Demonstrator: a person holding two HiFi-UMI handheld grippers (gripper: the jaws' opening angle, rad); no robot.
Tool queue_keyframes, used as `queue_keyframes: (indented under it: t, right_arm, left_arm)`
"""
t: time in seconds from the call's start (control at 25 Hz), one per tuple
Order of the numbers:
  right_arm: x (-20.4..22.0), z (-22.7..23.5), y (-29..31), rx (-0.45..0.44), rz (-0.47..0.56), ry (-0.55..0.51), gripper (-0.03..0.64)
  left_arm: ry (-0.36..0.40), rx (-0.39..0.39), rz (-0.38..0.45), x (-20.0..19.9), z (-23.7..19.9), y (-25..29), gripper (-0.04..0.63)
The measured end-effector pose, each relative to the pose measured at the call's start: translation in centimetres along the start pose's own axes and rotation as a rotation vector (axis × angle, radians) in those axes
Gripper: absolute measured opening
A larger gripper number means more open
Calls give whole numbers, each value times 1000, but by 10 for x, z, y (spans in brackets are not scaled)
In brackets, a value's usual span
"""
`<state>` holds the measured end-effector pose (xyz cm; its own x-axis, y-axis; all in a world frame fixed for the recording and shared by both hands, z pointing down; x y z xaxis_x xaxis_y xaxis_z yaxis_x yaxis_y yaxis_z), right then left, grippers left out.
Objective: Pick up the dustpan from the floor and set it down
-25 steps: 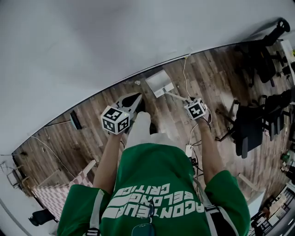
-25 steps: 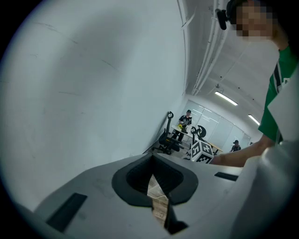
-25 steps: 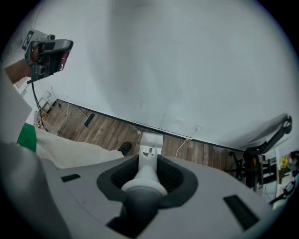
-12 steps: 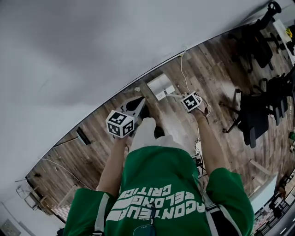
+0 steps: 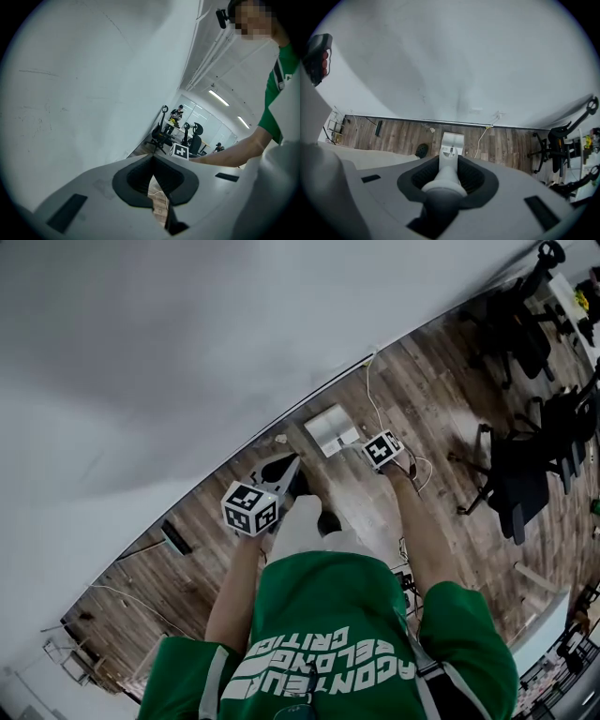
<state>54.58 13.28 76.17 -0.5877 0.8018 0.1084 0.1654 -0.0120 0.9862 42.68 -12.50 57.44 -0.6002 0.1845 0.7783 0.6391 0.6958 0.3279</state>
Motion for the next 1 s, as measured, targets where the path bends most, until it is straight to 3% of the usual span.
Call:
queue_keyframes:
  t: [1.0]
  right_arm:
    - [-38, 9, 21, -5, -86, 8, 115]
  left_arm:
    - [-16, -36, -5, 7, -13, -12, -3]
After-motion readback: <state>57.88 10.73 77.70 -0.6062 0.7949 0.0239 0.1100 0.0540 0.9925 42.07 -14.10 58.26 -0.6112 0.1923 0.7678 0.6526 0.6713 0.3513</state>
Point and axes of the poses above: the fingertips, and each gripper's own axes: y forward along the fingers, z to its right, x out of its underside, the point moved 7 cm from there along -y, backward along the fingers, and after that the axes turned 8 degrees about x, right-handed, at the moved point
